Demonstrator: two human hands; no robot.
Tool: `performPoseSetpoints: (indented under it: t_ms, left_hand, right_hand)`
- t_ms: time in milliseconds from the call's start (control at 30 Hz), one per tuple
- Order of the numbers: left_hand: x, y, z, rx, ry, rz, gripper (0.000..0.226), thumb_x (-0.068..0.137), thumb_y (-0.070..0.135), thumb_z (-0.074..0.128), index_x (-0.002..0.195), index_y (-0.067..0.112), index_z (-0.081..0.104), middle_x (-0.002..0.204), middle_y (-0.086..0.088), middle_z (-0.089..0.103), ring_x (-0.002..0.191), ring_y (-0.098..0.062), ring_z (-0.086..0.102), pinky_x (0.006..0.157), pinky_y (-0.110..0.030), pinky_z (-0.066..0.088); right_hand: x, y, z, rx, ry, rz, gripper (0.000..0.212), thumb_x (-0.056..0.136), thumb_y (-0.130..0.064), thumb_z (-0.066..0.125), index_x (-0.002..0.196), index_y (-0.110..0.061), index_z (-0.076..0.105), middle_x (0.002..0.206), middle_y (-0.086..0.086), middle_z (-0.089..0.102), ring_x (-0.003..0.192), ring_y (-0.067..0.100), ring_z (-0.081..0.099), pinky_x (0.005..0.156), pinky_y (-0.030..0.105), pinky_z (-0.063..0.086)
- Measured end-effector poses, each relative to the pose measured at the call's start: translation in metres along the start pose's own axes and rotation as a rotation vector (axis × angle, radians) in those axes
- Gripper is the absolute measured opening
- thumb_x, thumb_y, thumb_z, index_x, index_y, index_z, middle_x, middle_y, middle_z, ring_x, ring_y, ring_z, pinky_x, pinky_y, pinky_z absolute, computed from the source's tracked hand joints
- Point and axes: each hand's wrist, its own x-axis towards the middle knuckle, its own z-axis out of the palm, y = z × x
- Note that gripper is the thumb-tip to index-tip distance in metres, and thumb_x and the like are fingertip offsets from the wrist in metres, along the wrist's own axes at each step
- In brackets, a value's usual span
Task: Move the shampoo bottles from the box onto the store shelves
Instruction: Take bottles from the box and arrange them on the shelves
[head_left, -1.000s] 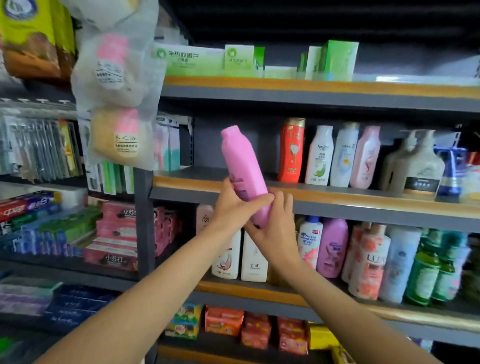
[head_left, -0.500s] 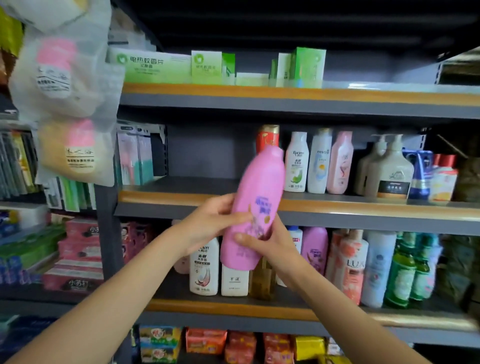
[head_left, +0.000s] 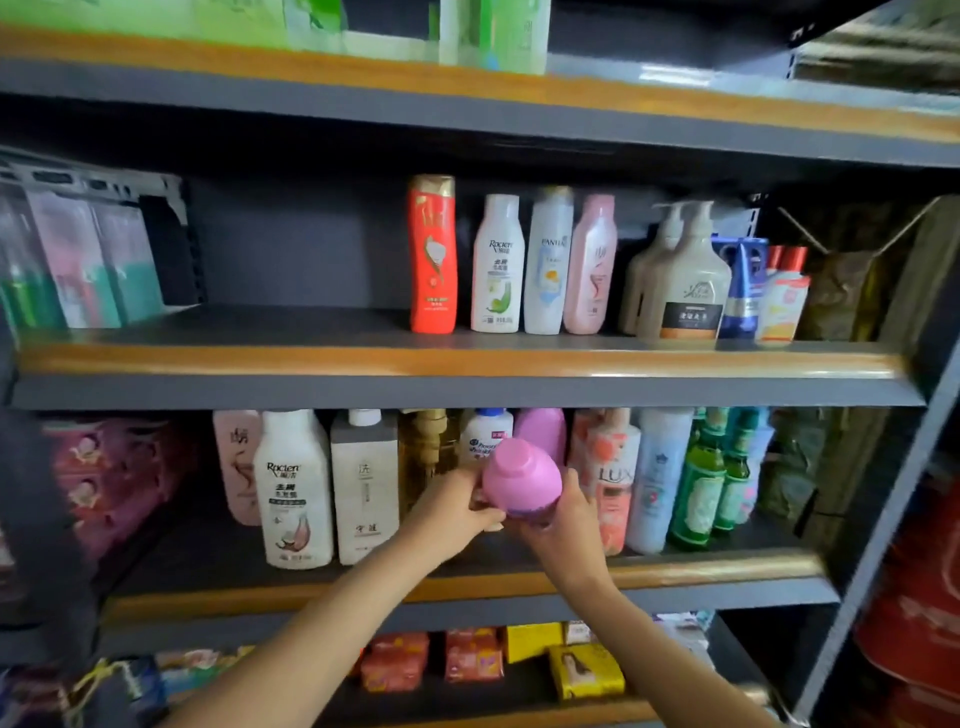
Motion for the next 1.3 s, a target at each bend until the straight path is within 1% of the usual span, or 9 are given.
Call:
performPoseSetpoints:
  t_ms: [133,267,433,533,667,800,900,1100,1300]
  left_hand:
    - [0.03,-0.003,0.024,0.03,-0.013,-0.057,0.051,0.086,0.012,0.064,0.133,0.013,0.043,0.122,-0.007,0.061,0.112,-0.02,0.059,0.096,-0.03,0.046]
    - [0.05,-0.01,0.04,0.096,-0.016,-0.073,0.043,0.086,0.014,0.063,0.127,0.011,0.048,0.119,-0.009,0.062,0.107,-0.019,0.06,0.095,-0.031,0.048]
    - [0.071,-0.012,0.052,0.081,0.01,-0.115,0.057,0.088,0.016,0.061,0.14,0.012,0.037,0.134,-0.008,0.053,0.122,-0.022,0.052,0.103,-0.038,0.042]
    - [0.076,-0.018,0.061,0.113,-0.02,-0.192,0.06,0.086,0.02,0.064,0.138,0.01,0.036,0.133,-0.009,0.051,0.122,-0.025,0.05,0.103,-0.038,0.043]
    - [0.075,-0.034,0.085,0.073,-0.009,-0.292,0.054,0.083,0.028,0.067,0.13,0.01,0.045,0.127,-0.01,0.056,0.116,-0.027,0.053,0.099,-0.036,0.045]
    - [0.08,-0.04,0.1,0.083,0.081,-0.325,0.05,0.087,0.024,0.064,0.13,0.009,0.044,0.13,-0.009,0.052,0.122,-0.027,0.049,0.102,-0.033,0.039]
    - [0.088,-0.044,0.109,0.217,0.076,-0.314,0.038,0.09,0.02,0.058,0.125,0.007,0.051,0.126,-0.01,0.056,0.117,-0.028,0.052,0.101,-0.034,0.042]
    - [0.097,-0.049,0.112,0.398,0.063,-0.298,0.024,0.092,0.01,0.05,0.114,0.003,0.059,0.112,-0.014,0.062,0.105,-0.03,0.058,0.086,-0.032,0.045]
    - [0.103,-0.05,0.11,0.394,0.069,-0.325,0.025,0.095,0.012,0.048,0.114,-0.002,0.056,0.111,-0.016,0.06,0.106,-0.031,0.058,0.086,-0.033,0.046]
  right_hand:
    - [0.016,0.022,0.005,-0.028,0.001,0.134,0.057,0.068,-0.027,0.081,0.106,-0.023,0.039,0.112,0.004,0.059,0.109,0.029,0.052,0.086,0.044,0.051]
    - [0.027,0.034,0.007,-0.033,-0.047,0.2,0.052,0.073,-0.022,0.079,0.098,-0.018,0.034,0.108,0.009,0.06,0.101,0.026,0.058,0.071,0.027,0.046]
    - [0.042,0.036,0.003,-0.121,-0.075,0.223,0.049,0.079,-0.03,0.073,0.096,-0.013,0.031,0.106,0.013,0.061,0.098,0.03,0.059,0.064,0.027,0.035]
    - [0.05,0.037,0.003,-0.257,-0.178,0.248,0.047,0.083,-0.033,0.068,0.107,-0.007,0.038,0.114,0.015,0.06,0.104,0.032,0.059,0.067,0.028,0.038]
    - [0.054,0.043,0.004,-0.467,-0.303,0.265,0.055,0.083,-0.038,0.067,0.118,-0.003,0.044,0.12,0.014,0.059,0.111,0.033,0.058,0.084,0.037,0.047]
    - [0.055,0.051,0.007,-0.625,-0.236,0.207,0.044,0.089,-0.038,0.058,0.117,-0.006,0.052,0.116,0.011,0.063,0.108,0.032,0.06,0.079,0.035,0.048]
    - [0.055,0.056,0.013,-0.752,-0.201,0.104,0.026,0.095,-0.025,0.047,0.117,-0.013,0.056,0.112,0.009,0.065,0.102,0.03,0.063,0.071,0.031,0.043]
    - [0.061,0.055,0.016,-0.744,-0.215,0.087,0.022,0.095,-0.017,0.049,0.11,-0.008,0.061,0.111,0.01,0.064,0.101,0.03,0.063,0.067,0.03,0.04]
    - [0.06,0.042,0.013,-0.675,-0.277,0.116,0.028,0.095,-0.008,0.044,0.12,-0.001,0.052,0.118,0.017,0.058,0.11,0.034,0.057,0.083,0.037,0.047]
